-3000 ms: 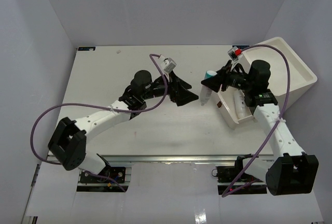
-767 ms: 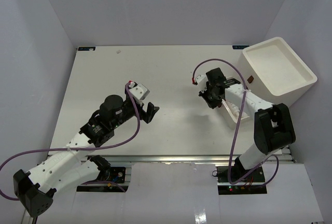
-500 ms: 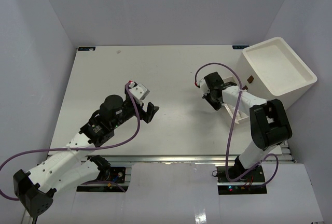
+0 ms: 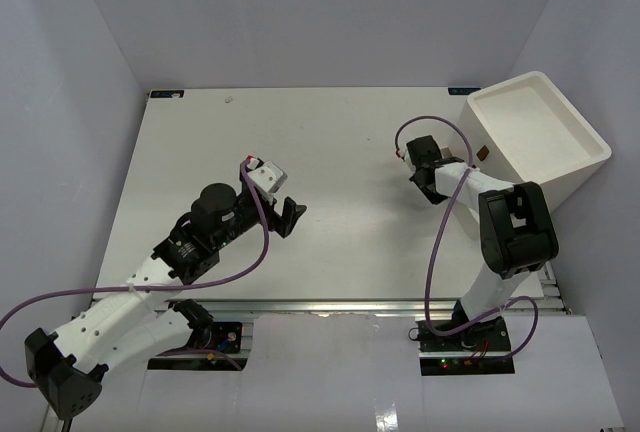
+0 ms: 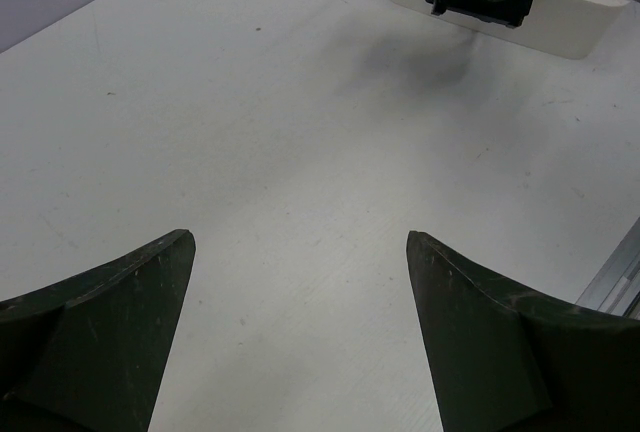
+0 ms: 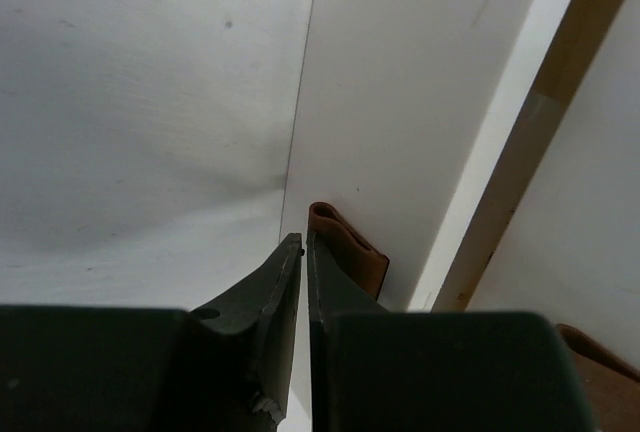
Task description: Organize the makeup
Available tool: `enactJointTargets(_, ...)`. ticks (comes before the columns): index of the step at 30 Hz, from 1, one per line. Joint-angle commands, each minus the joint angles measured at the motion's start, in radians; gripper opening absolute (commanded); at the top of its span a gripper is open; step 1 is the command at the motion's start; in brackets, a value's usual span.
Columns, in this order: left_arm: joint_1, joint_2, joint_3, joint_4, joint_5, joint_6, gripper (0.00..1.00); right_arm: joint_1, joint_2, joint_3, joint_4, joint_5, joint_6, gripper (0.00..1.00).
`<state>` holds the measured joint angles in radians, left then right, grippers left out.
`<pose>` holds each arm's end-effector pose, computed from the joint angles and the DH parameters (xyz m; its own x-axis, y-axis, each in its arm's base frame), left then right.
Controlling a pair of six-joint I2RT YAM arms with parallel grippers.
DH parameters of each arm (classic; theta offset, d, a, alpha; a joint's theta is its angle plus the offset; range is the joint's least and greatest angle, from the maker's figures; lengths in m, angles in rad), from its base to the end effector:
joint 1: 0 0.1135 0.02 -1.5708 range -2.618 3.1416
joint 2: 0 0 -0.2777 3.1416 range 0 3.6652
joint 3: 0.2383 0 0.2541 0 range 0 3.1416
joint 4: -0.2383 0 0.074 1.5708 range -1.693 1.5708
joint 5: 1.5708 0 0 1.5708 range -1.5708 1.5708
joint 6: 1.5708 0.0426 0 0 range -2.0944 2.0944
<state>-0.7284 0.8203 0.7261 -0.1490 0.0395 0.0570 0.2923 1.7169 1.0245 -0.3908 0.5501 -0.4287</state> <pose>0.1446 -0.1312 0.3250 -0.1399 0.2011 -0.9695 0.7029 0.7098 0.0458 0.3324 0.0768 0.1793 -0.7648 -0.6002 -0.2341 -0.3618 0.7008 -0.6148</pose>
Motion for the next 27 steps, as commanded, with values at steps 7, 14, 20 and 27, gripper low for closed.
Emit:
enactJointTargets(7,0.003,-0.027,-0.008,0.015,-0.002,0.009,0.98,-0.056,-0.027,0.004,0.072,0.094,-0.054,0.13)
enactJointTargets(14,0.003,-0.029,-0.008,0.014,-0.004,0.009,0.98,-0.077,-0.03,-0.005,0.089,0.117,-0.076,0.13)
enactJointTargets(20,0.003,-0.035,-0.01,0.016,-0.004,0.007,0.98,-0.088,-0.038,-0.013,0.105,0.136,-0.097,0.14)
enactJointTargets(27,0.003,-0.035,-0.01,0.016,-0.004,0.009,0.98,-0.09,-0.063,-0.019,0.103,0.126,-0.099,0.14)
